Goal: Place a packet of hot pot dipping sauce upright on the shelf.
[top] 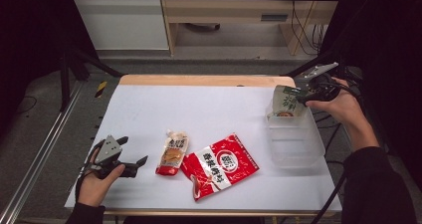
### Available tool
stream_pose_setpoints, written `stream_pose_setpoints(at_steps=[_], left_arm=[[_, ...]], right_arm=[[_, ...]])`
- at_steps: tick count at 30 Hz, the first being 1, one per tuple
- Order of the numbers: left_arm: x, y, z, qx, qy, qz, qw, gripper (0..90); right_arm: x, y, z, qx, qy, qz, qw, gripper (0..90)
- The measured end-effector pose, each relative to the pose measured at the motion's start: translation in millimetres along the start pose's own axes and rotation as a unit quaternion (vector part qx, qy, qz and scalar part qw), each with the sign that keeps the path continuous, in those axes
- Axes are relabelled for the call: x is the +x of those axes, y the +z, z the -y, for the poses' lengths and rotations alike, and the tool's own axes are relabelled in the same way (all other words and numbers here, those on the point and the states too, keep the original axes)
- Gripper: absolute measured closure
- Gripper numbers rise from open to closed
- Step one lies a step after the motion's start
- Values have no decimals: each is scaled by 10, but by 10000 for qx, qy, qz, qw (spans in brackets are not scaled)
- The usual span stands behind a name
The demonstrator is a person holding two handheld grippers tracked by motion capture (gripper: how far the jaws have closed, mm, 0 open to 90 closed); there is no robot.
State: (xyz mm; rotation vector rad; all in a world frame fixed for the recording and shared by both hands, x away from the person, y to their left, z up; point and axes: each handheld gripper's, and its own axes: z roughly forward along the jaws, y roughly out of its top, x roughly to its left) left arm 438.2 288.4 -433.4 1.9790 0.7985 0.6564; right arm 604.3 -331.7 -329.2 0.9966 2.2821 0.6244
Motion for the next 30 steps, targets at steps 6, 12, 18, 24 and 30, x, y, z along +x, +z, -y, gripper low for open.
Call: stream_pose_setpoints(at_steps=[6, 12, 18, 24, 30], left_arm=[[-7, 4, 1, 3, -22, -21, 10000, 50], [-39, 12, -13, 58, 0, 3, 10000, 50], [-63, 24, -19, 66, 33, 34, 10000, 47], [-77, 27, -20, 86, 45, 75, 9999, 45], [-85, 32, -21, 100, 62, 63, 9999, 45]], right_arm=[[128, -306, -68, -418, -107, 254, 9987, 113], [482, -629, -165, -784, -357, 311, 9958, 96], [1029, -842, -235, -1216, -658, 182, 9902, 113], [1480, -827, -266, -1287, -625, -148, 9896, 128], [1865, -732, -329, -1355, -473, -450, 9886, 151]])
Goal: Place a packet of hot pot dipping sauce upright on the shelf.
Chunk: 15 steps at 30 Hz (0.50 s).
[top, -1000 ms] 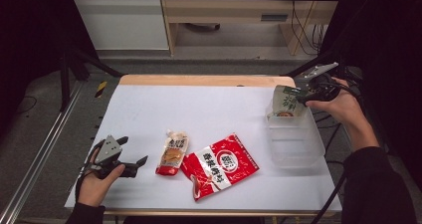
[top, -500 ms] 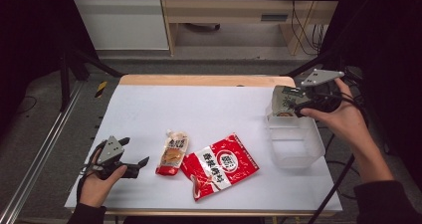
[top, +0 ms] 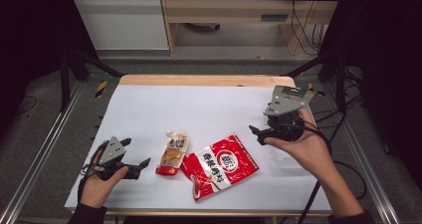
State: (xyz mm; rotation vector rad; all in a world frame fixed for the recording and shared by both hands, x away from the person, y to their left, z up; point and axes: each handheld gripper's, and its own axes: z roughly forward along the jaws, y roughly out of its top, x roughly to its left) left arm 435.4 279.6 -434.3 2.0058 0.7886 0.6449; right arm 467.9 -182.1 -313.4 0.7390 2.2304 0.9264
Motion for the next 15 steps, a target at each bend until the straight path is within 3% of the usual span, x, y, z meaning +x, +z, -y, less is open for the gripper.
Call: stream_pose_setpoints(at_steps=[8, 15], left_arm=[[-1, -2, 0, 12, 35, -43, 10000, 47], [-8, 2, -5, 38, 30, -51, 10000, 56]], right_arm=[[491, 360, -51, 158, -171, -473, 9986, 158], [700, 609, -134, 202, -45, -732, 9971, 206]])
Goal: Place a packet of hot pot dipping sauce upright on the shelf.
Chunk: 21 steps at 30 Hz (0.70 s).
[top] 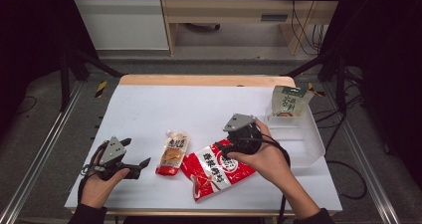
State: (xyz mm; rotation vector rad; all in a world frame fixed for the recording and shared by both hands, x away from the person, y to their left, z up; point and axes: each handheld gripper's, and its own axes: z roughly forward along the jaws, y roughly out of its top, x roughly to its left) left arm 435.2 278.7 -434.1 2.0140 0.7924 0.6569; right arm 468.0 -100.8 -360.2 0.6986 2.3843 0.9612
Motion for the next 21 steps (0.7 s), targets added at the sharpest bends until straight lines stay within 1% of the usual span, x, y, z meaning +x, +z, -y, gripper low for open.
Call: stream_pose_setpoints(at_steps=[5, 10, 12, 15, 17, 18, 19, 21], left_arm=[[-38, 27, -10, 50, 86, -11, 9999, 66], [-65, 49, -14, 127, 174, -7, 9998, 77], [-81, 62, -18, 181, 236, -24, 9996, 83], [-93, 68, -19, 178, 235, -41, 9996, 85], [-95, 72, -19, 186, 231, -29, 9996, 85], [-95, 72, -19, 186, 231, -29, 9996, 85], [-96, 73, -21, 184, 238, 5, 9995, 85], [-98, 72, -23, 171, 245, 2, 9996, 84]], right_arm=[[105, 144, -99, 22, 37, -154, 9999, 262], [198, 297, -174, 68, 7, -296, 9995, 317], [236, 366, -202, 98, 56, -351, 9993, 340], [277, 468, -242, 136, 37, -442, 9989, 375], [306, 535, -271, 169, 72, -469, 9987, 393], [306, 535, -271, 169, 72, -469, 9987, 393], [325, 602, -295, 189, 82, -522, 9984, 407], [343, 666, -318, 214, 106, -543, 9982, 424]])
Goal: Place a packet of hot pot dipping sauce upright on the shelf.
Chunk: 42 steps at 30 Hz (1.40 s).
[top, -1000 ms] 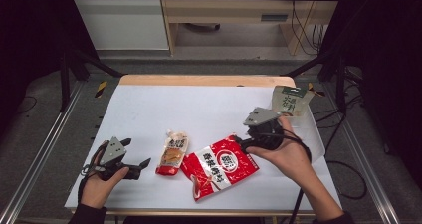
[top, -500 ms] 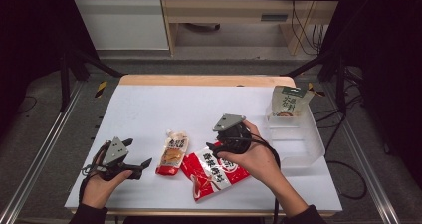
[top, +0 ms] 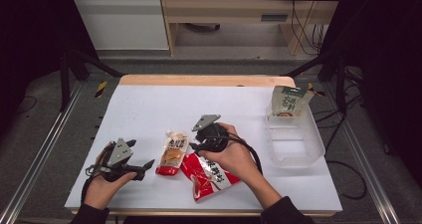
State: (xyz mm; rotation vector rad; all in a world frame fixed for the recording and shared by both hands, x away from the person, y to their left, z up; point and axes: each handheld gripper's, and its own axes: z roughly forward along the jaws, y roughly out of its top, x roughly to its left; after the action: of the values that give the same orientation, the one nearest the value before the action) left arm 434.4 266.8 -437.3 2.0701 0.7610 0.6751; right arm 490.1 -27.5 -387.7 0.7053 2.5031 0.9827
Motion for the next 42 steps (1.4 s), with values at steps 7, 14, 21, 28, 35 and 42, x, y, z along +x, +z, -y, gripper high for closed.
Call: stream_pose_setpoints(at_steps=[7, 14, 21, 28, 35, 42], left_arm=[[4, -3, 3, 37, -7, -14, 10000, 89], [-1, 4, 1, 93, 34, -21, 9999, 90], [3, 1, 3, 106, 45, -36, 9999, 91], [3, 5, 3, 119, 63, -38, 9999, 92], [0, 7, 4, 134, 82, -27, 9999, 93], [-5, 10, 2, 140, 110, -3, 9998, 97]], right_arm=[[3, 180, -51, 50, 125, -44, 9999, 466], [-33, 344, -65, 154, 263, -77, 9995, 502], [-65, 513, -84, 199, 391, -93, 9990, 519], [-88, 708, -95, 240, 510, -110, 9983, 520], [-152, 907, -71, 350, 655, -133, 9971, 515], [-197, 1049, -50, 401, 832, -326, 9952, 478]])
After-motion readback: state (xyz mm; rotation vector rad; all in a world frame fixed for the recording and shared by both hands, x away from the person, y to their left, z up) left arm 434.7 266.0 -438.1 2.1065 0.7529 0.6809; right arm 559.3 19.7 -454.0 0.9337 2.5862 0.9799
